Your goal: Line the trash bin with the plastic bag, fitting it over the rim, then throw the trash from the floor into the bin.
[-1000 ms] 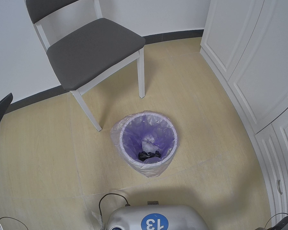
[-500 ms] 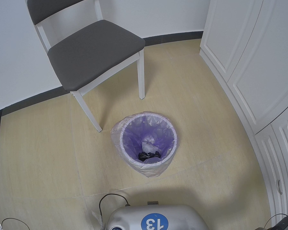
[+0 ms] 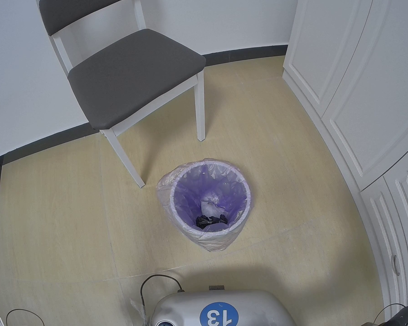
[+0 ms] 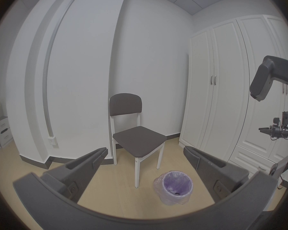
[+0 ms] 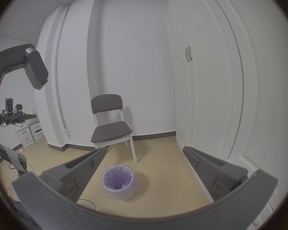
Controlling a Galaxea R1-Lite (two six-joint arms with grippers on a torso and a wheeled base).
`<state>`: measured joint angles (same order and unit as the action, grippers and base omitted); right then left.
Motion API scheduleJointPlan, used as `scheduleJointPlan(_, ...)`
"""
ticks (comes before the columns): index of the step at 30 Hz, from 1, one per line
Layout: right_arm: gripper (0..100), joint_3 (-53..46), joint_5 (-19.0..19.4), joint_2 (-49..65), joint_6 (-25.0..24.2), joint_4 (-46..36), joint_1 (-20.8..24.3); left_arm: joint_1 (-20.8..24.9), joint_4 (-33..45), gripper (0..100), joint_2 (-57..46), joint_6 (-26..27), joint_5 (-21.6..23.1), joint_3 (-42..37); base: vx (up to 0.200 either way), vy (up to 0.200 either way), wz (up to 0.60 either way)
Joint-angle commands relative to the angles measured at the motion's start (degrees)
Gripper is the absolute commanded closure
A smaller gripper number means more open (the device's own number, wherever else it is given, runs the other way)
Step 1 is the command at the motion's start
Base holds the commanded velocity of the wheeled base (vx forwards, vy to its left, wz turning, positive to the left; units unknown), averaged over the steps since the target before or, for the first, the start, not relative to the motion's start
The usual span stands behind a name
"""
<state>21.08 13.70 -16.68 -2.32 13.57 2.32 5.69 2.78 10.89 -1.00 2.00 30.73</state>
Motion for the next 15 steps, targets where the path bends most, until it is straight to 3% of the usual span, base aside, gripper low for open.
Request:
scheduleJointPlan(1, 0, -1.9, 0.0, 5.0, -0.8, 0.1, -0.2, -0.6, -0.1, 0, -2.9, -0.1, 0.0, -2.3, 0.0, 0.0, 0.0)
scheduleJointPlan(15, 0, -6.5, 1.6, 14.8, -4.1, 0.1, -2.3, -1.7, -0.3, 0, -5.6, 0.0, -0.7, -8.0, 0.0, 0.0, 0.0)
